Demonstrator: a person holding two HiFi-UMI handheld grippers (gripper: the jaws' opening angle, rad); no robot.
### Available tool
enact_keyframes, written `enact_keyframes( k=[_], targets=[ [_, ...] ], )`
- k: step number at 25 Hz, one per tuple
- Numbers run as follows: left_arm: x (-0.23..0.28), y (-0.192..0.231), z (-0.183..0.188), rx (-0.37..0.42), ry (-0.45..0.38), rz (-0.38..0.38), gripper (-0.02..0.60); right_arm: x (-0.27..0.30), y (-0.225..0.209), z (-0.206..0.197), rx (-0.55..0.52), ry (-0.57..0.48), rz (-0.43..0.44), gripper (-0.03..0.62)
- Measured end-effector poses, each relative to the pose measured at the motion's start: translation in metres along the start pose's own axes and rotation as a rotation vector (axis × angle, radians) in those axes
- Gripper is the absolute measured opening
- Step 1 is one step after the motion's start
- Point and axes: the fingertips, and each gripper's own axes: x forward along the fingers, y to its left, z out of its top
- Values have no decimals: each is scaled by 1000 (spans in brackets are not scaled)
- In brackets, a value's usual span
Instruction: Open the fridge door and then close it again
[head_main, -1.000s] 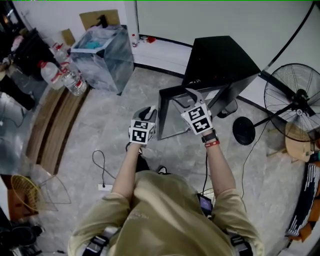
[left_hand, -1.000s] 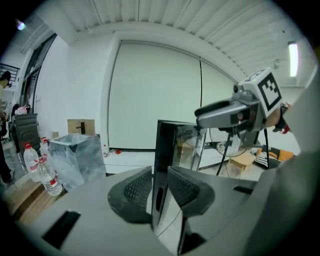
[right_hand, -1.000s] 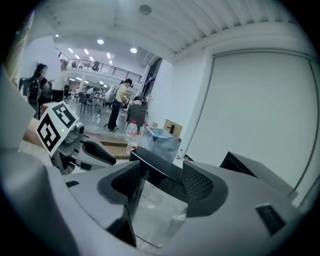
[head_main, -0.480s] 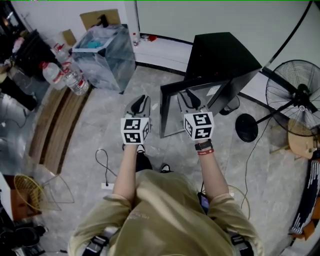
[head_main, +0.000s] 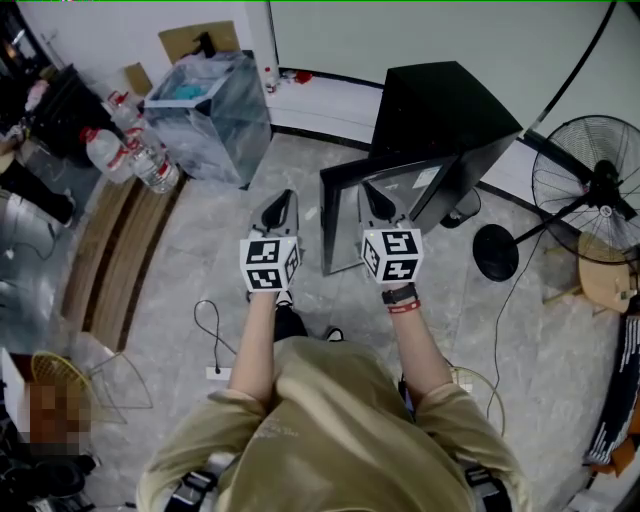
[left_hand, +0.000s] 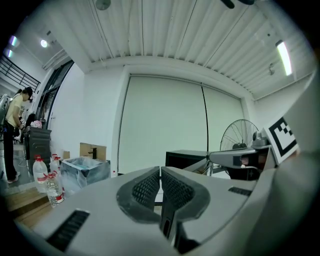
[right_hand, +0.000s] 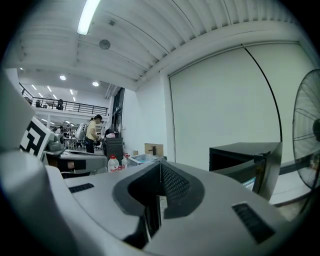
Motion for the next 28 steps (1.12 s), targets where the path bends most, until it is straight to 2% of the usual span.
enact_keyframes(
  k=[15, 24, 28],
  targets=[
    [8, -11, -25, -16, 55, -24, 29, 4, 1, -13, -64, 64, 52, 29],
    [22, -7, -59, -37, 134, -25, 35, 20, 10, -25, -246, 164, 191, 29],
    [29, -6, -74, -43, 176, -38, 78, 27, 10, -30, -334, 210, 241, 29]
  ],
)
